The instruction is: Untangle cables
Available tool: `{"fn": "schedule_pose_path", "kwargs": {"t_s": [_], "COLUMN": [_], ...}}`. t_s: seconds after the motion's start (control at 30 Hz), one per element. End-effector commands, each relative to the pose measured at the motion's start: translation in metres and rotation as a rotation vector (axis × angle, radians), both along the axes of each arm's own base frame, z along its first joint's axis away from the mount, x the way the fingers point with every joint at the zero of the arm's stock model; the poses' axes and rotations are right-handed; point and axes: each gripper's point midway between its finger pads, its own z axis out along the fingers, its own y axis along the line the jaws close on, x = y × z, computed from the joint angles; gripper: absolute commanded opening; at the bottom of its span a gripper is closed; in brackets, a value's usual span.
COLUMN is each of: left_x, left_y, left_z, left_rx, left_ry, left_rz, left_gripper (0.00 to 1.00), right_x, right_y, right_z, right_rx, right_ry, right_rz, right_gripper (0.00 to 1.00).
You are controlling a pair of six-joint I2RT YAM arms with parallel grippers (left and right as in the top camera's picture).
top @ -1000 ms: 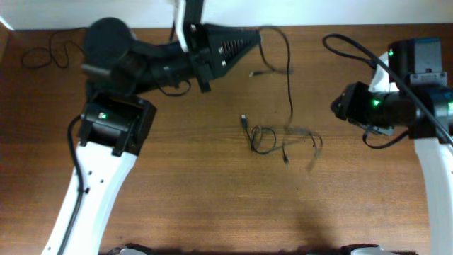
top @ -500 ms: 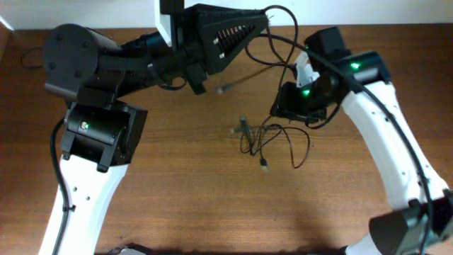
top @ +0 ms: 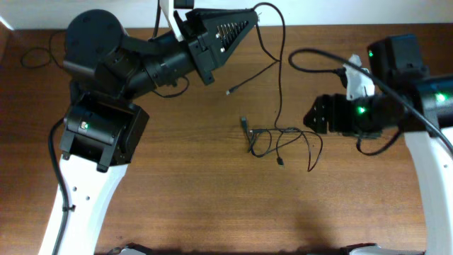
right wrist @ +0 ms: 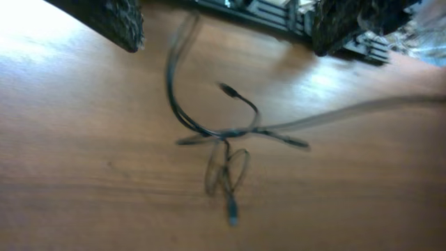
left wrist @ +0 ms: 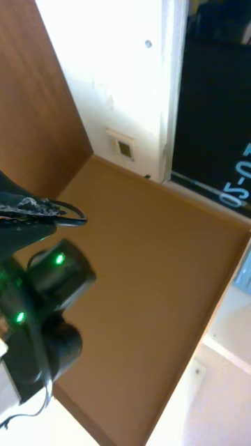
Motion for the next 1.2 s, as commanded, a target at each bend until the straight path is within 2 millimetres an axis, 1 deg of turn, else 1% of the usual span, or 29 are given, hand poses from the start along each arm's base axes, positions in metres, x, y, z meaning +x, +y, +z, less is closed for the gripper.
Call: {"fn": "schedule_pose_path", "kwargs": {"t_s": [0.0,0.07,0.17,0.3,0.33,0.37,0.43,0.47,0.5,0.53,0.6,0.63,0.67,0.73,0.77,0.8,0.83,0.87,0.9,0.93,0.97,1.0,1.03,1.1,1.17], "left_x": [-0.003,-0.002,-0.003,-0.004,-0.004,-0.004,-0.004,-0.004,-0.004,-0.003,-0.001,0.003,0.006,0.023,0.035,0.054,0.065,0.072,0.077,0.077,0.076,0.073,0.070,0.060,0.050], "left_y": [0.005,0.006,0.007,0.007,0.007,0.007,0.007,0.007,0.007,0.007,0.009,0.013,0.015,0.038,0.054,0.083,0.106,0.127,0.157,0.181,0.195,0.212,0.224,0.251,0.274], "left_z": [0.015,0.018,0.022,0.026,0.026,0.026,0.026,0.026,0.025,0.024,0.018,0.014,0.011,-0.007,-0.021,-0.045,-0.064,-0.082,-0.108,-0.127,-0.137,-0.147,-0.152,-0.163,-0.171], "left_rx": [-0.013,-0.021,-0.034,-0.042,-0.042,-0.042,-0.042,-0.041,-0.041,-0.038,-0.027,-0.019,-0.014,0.016,0.034,0.081,0.110,0.136,0.184,0.231,0.264,0.304,0.333,0.405,0.473], "left_ry": [-0.063,-0.076,-0.083,-0.097,-0.096,-0.096,-0.097,-0.096,-0.095,-0.087,-0.062,-0.042,-0.029,0.055,0.121,0.203,0.278,0.349,0.448,0.515,0.548,0.578,0.595,0.629,0.656], "left_rz": [0.034,0.044,0.042,0.042,0.042,0.042,0.042,0.042,0.042,0.042,0.049,0.063,0.072,0.143,0.209,0.345,0.455,0.556,0.706,0.832,0.909,1.003,1.069,1.221,1.345], "left_gripper": [0.00,0.00,0.00,0.00,0.00,0.00,0.00,0.00,0.00,0.00,0.00,0.00,0.00,0.00,0.00,0.00,0.00,0.00,0.00,0.00,0.00,0.00,0.00,0.00,0.00], "right_x": [-0.005,-0.007,-0.003,-0.001,-0.003,-0.004,-0.005,-0.004,-0.002,-0.001,0.004,0.006,0.007,0.007,0.007,0.006,0.007,0.008,0.012,0.018,0.021,0.025,0.028,0.034,0.037], "right_y": [-0.016,-0.016,-0.014,-0.003,-0.003,-0.003,-0.004,-0.007,-0.016,-0.035,-0.063,-0.073,-0.081,-0.099,-0.108,-0.117,-0.121,-0.121,-0.116,-0.110,-0.108,-0.108,-0.108,-0.108,-0.108], "right_z": [-0.019,-0.030,-0.045,-0.062,-0.072,-0.077,-0.092,-0.099,-0.107,-0.113,-0.114,-0.113,-0.113,-0.112,-0.112,-0.112,-0.112,-0.112,-0.111,-0.107,-0.102,-0.091,-0.084,-0.057,-0.021], "right_rx": [-0.110,-0.116,-0.110,-0.047,-0.051,-0.052,-0.058,-0.076,-0.129,-0.228,-0.362,-0.402,-0.426,-0.442,-0.437,-0.426,-0.406,-0.366,-0.299,-0.243,-0.220,-0.211,-0.206,-0.186,-0.159], "right_ry": [0.062,0.095,0.111,0.139,0.159,0.171,0.195,0.196,0.197,0.208,0.192,0.186,0.184,0.191,0.199,0.210,0.215,0.221,0.210,0.184,0.163,0.126,0.102,0.016,-0.094], "right_rz": [0.006,0.007,0.010,0.028,0.028,0.028,0.028,0.023,0.000,-0.090,-0.222,-0.276,-0.318,-0.400,-0.440,-0.491,-0.513,-0.530,-0.508,-0.473,-0.475,-0.480,-0.482,-0.501,-0.516], "right_gripper": [0.79,0.78,0.79,0.78,0.78,0.77,0.67,0.59,0.49,0.34,0.09,0.04,0.04,0.04,0.04,0.04,0.04,0.04,0.04,0.04,0.04,0.04,0.04,0.04,0.04]}}
